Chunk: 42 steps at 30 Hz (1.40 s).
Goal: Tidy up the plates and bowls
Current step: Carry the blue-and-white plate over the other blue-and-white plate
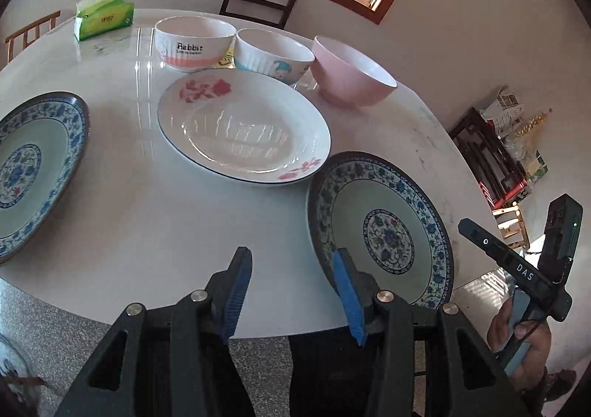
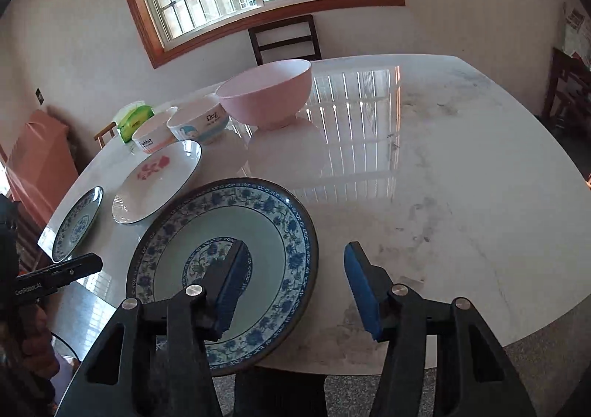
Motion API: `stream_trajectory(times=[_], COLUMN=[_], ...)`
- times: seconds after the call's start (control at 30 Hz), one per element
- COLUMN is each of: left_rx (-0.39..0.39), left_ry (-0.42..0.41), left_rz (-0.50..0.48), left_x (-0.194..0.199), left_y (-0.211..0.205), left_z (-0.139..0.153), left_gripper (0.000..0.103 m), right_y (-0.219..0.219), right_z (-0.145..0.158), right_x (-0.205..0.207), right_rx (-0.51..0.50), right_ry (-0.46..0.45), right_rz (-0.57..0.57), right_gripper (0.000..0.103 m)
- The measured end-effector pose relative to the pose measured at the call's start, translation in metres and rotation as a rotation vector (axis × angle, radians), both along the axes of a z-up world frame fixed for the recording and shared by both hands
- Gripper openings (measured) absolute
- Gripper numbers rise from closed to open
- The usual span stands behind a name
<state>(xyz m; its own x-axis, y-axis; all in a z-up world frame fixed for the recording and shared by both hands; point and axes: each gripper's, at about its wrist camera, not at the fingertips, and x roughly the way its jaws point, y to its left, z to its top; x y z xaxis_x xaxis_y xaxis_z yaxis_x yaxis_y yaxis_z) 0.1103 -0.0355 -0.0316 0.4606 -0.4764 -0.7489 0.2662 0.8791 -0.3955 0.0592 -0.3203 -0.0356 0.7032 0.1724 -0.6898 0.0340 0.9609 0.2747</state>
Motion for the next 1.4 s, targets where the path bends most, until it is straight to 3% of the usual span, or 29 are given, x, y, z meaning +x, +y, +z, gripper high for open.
stream_trajectory(times=[0.1,0.47,0.67,0.73,0.8,0.83,0.87,1.4], left_rx=[0.020,0.031,0.041,0.059,0.071,0.091,0.096,0.097], left_ry=[0.024,0.086,0.119,0.125,0.132,0.124,0.123,0.045], left_rz=[-0.005,-0.052,-0.049,-0.051,-0.050,-0.030,-0.020,-0.043], left_x=[0.006,0.014,0.019,0.018,0.018,0.018,0.018,-0.005], left_y=[-0.012,-0.035,-0.042,-0.045,-0.047,-0.047,-0.047,-0.051], left_z=[-0.004,-0.011,-0.020,-0.019,-0.020,-0.020,-0.020,-0.008], left_gripper=[0.047,0.047,0.046,0.045,0.030,0.024,0.023,0.022], right_y=[-0.009,-0.005,-0.005,-0.004,-0.003,-0.003,-0.004,-0.006], right_z=[-0.013,-0.034,-0.038,-0.039,-0.040,-0.040,-0.040,-0.030], right_x=[0.007,0.025,0.029,0.030,0.029,0.028,0.028,-0.017], right_rx=[0.070,0.116,0.147,0.157,0.140,0.128,0.118,0.139], right_ry=[0.022,0.066,0.081,0.088,0.083,0.080,0.078,0.027], right_rz=[0.025,0.120,0.155,0.167,0.163,0.158,0.152,0.095], right_gripper=[0.052,0.045,0.036,0.030,0.026,0.024,0.019,0.017])
